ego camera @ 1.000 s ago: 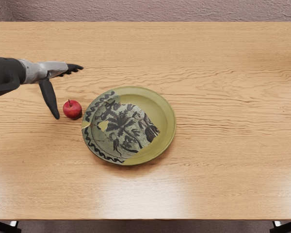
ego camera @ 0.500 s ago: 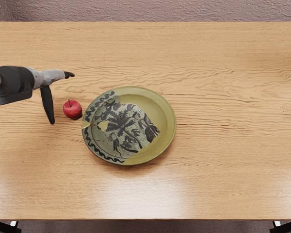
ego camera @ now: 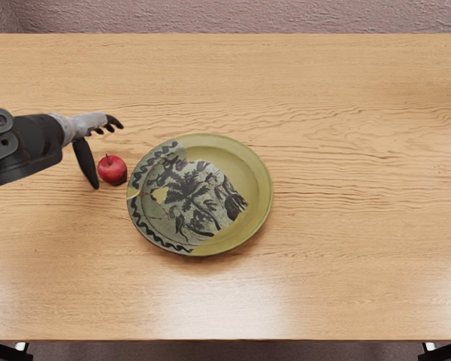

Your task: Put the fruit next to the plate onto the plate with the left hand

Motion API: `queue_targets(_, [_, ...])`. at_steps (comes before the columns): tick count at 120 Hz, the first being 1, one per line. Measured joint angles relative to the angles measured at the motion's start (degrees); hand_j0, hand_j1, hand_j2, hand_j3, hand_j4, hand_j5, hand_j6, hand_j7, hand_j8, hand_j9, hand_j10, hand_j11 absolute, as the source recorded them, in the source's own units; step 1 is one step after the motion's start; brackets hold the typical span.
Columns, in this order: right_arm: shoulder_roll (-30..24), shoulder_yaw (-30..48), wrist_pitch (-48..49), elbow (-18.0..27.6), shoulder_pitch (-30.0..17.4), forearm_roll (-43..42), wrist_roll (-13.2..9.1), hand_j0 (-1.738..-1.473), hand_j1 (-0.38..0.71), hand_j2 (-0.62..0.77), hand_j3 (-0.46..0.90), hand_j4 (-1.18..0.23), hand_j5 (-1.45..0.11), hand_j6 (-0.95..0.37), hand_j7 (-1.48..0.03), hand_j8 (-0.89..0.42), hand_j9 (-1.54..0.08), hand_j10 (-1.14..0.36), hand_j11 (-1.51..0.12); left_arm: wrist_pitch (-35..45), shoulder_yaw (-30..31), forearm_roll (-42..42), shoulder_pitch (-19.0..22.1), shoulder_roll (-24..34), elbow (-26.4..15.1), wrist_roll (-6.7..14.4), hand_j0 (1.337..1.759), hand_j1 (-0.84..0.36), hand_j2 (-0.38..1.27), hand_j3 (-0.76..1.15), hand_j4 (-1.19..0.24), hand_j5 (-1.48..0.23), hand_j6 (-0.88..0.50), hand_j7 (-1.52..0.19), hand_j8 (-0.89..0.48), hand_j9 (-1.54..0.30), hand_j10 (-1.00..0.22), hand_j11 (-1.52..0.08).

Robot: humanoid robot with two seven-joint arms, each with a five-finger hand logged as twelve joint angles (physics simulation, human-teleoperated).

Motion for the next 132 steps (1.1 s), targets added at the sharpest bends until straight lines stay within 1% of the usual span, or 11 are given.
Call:
queue_targets(9, [0.0,0.0,0.0,0.0,0.0,0.0,0.0,-1.658,-0.33,0.00,0.00,-0.02,-0.02,-0.02,-0.02,-0.01,-0.02,-0.01,-0.02,2.2,0.6,0.3,1.2,-0.2,-0.7,0.0,1.658,0.13,0.04,0.00,-0.19,-0.24,-0.19,-0.24,-0.19,-0.24,-0.19,-0.24])
queue_targets(33, [0.0,0.0,0.0,0.0,0.0,0.0,0.0,-1.658,-0.33,0.00,0.00,-0.02,-0.02,-0.02,-0.02,-0.02,-0.02,-0.02,-0.02,6.1,1.2,1.1,1.4,0.2,-2.8,0.0,1.658,0.12,0.04,0.00,-0.20,-0.26,-0.20,-0.26,-0.20,-0.26,-0.20,-0.26])
queue_targets(39, [0.0,0.0,0.0,0.0,0.0,0.0,0.0,-1.658,-0.33,0.00,0.00,-0.02,-0.02,-0.02,-0.02,-0.02,-0.02,-0.02,-0.02,6.7,1.2,1.2,2.5,0.0,-3.1,0.0,1.658,0.11,0.04,0.00,-0.21,-0.27,-0.21,-0.26,-0.21,-0.26,-0.21,-0.26])
queue_targets(101, [0.0,0.0,0.0,0.0,0.0,0.0,0.0,-1.658,-0.33,0.00,0.00,-0.02,-0.02,-0.02,-0.02,-0.01,-0.02,-0.01,-0.02,9.1,1.3,1.2,3.6,0.5,-3.9,0.0,1.658,0.06,0.05,0.00,-0.25,-0.32,-0.25,-0.32,-0.25,-0.32,-0.25,-0.32])
queue_targets(106, [0.0,0.0,0.0,0.0,0.0,0.0,0.0,-1.658,-0.33,0.00,0.00,-0.02,-0.02,-0.02,-0.02,-0.01,-0.02,-0.01,-0.02,9.2,1.3,1.2,4.3,0.5,-4.0,0.0,1.658,0.05,0.05,0.00,-0.25,-0.32,-0.25,-0.32,-0.25,-0.32,-0.25,-0.32])
queue_targets(132, [0.0,0.0,0.0,0.0,0.0,0.0,0.0,-1.658,-0.33,0.00,0.00,-0.02,-0.02,-0.02,-0.02,-0.01,-0.02,-0.01,-0.02,9.7,1.2,1.2,4.8,0.2,-4.3,0.0,1.658,0.02,0.06,0.00,-0.28,-0.36,-0.28,-0.35,-0.28,-0.35,-0.28,-0.35])
